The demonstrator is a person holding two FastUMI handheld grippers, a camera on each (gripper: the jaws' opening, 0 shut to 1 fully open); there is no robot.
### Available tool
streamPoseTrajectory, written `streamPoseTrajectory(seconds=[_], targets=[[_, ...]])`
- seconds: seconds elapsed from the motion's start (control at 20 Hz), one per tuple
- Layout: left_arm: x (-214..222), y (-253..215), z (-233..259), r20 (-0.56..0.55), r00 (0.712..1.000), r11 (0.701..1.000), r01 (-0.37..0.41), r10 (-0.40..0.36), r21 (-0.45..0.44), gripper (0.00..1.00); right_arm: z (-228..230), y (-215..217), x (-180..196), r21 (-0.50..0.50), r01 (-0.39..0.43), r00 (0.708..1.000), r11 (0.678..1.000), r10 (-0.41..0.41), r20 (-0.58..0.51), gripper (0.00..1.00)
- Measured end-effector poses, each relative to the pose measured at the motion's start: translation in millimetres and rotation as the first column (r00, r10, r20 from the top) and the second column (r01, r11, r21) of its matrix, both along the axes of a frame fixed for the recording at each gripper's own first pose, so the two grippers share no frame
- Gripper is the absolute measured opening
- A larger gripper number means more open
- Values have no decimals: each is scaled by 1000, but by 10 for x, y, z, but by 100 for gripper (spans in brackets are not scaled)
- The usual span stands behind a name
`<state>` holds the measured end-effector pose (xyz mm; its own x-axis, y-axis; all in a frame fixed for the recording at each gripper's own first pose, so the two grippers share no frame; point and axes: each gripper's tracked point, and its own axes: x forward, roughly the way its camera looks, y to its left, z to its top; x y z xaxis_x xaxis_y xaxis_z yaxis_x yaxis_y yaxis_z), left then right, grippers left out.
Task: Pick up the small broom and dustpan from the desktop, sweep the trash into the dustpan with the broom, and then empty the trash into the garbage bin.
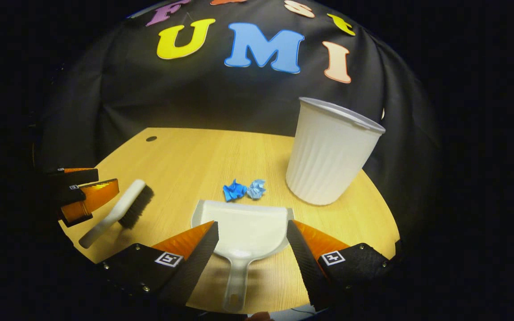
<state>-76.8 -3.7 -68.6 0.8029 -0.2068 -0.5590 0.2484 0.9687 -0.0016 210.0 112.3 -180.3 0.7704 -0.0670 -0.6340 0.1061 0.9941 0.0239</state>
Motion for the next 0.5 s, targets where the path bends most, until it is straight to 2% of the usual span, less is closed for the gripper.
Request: streamPoseTrajectory(seconds=[0.1, 0.2, 0.25, 0.4, 0.45, 0.5], targets=[[-167, -4, -78, -93, 996, 1000, -15, 15, 2, 99, -2, 45, -152, 57, 0, 998, 998, 4, -62, 96], [-334, 43, -113, -169, 985, 999, -34, 37, 24, 99, -95, 51, -274, 95, 18, 990, 995, -4, -144, 96], [-384, 65, -121, -197, 979, 999, -34, 41, 38, 95, -166, 55, -303, 106, 30, 985, 994, -11, -173, 96], [-546, 146, -130, -276, 961, 997, -10, 31, 75, 99, -295, 40, -419, 116, 54, 967, 992, -23, -255, 96], [-583, 155, -126, -299, 954, 997, -1, 24, 78, 96, -344, 53, -441, 117, 57, 961, 991, -22, -276, 97], [-630, 156, -135, -319, 948, 997, 7, 18, 80, 99, -380, 55, -481, 120, 56, 953, 991, -18, -301, 97]])
